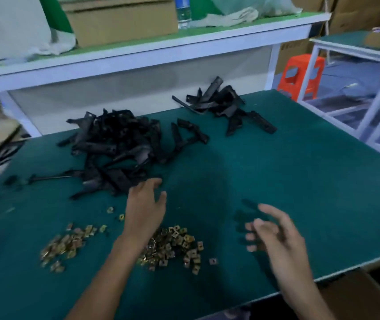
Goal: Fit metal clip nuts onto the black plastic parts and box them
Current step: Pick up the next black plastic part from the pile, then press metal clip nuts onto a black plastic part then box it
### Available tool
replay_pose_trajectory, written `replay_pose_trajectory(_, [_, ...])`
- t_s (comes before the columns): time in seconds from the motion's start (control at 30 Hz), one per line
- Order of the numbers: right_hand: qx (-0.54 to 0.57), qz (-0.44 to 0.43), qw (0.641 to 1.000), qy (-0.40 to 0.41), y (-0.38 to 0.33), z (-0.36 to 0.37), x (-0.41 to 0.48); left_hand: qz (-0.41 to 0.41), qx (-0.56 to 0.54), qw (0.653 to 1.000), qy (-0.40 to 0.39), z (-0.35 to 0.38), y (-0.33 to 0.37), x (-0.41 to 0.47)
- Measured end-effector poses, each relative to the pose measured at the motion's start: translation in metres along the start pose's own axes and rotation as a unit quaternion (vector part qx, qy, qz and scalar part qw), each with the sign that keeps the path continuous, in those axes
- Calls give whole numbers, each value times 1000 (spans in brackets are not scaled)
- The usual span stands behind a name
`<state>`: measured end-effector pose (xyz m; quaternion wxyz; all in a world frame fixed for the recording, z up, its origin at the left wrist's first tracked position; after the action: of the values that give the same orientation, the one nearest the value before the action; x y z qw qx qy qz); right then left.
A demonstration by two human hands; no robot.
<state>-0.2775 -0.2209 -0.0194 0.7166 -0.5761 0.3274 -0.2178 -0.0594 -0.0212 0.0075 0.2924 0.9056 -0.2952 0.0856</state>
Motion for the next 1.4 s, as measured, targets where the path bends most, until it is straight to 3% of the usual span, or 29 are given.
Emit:
replay_pose_trajectory(0.07, [-70, -2, 996, -47, 10, 28, 0, -6, 109, 994, -18, 1, -15, 18])
replay_pose_trajectory(0.17, [-176, -37, 980, -83, 17, 40, -2, -21, 193, 974, -118, 9, -36, 37])
replay_pose_trajectory(0.3, [-150, -5, 986, -78, 21, 32, 1, 1, 250, 954, -164, 19, -42, 48])
replay_pose_trajectory(0.4, [-148, -1, 986, -76, 21, 34, 4, 23, 216, 957, -191, 21, -39, 50])
replay_pose_trajectory(0.53, [-190, -31, 977, -88, 22, 35, 5, 111, 107, 970, -188, 30, -24, 42])
replay_pose_trajectory(0.67, [-202, -42, 974, -91, 26, 35, 5, 129, 136, 953, -237, 40, -22, 42])
replay_pose_trajectory(0.83, [-206, -38, 975, -79, 25, 35, 4, 185, 134, 954, -197, 32, -16, 47])
replay_pose_trajectory(1.0, [-214, -57, 973, -70, 25, 35, 5, 241, 52, 969, 30, -7, 27, 51])
replay_pose_trajectory(1.07, [-211, -59, 973, -64, 25, 36, 6, 256, 15, 958, 131, -23, 53, 41])
replay_pose_trajectory(1.13, [-193, -60, 978, -47, 22, 33, 6, 296, -7, 938, 179, -26, 86, 16])
replay_pose_trajectory(1.2, [-145, -41, 987, -48, 18, 31, 9, 367, -28, 917, 156, -11, 125, -16])
replay_pose_trajectory(1.27, [-232, -2, 973, -20, 31, 47, -3, 410, -79, 906, 64, 13, 158, -55])
replay_pose_trajectory(1.3, [-240, 60, 969, -8, 26, 38, -11, 428, -103, 898, 21, 24, 169, -74])
replay_pose_trajectory(1.33, [-265, 76, 960, 53, 26, 45, -27, 457, -119, 881, -3, 31, 176, -92])
replay_pose_trajectory(1.37, [-343, 49, 928, 137, 29, 48, -35, 485, -129, 865, -12, 37, 180, -106])
replay_pose_trajectory(1.4, [-320, 47, 931, 171, 26, 50, -34, 497, -142, 856, -19, 40, 179, -117])
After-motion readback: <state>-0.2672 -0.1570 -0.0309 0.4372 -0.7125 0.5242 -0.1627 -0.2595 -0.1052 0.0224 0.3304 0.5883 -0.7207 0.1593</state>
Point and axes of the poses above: each hand's wrist, its own x-axis towards the middle knuckle, its own z-axis out of the palm, y = z × x, the point moved 3 cm from there along x, towards the middle knuckle, and after that the axes turned 13 degrees about z, right-handed, at the moved point
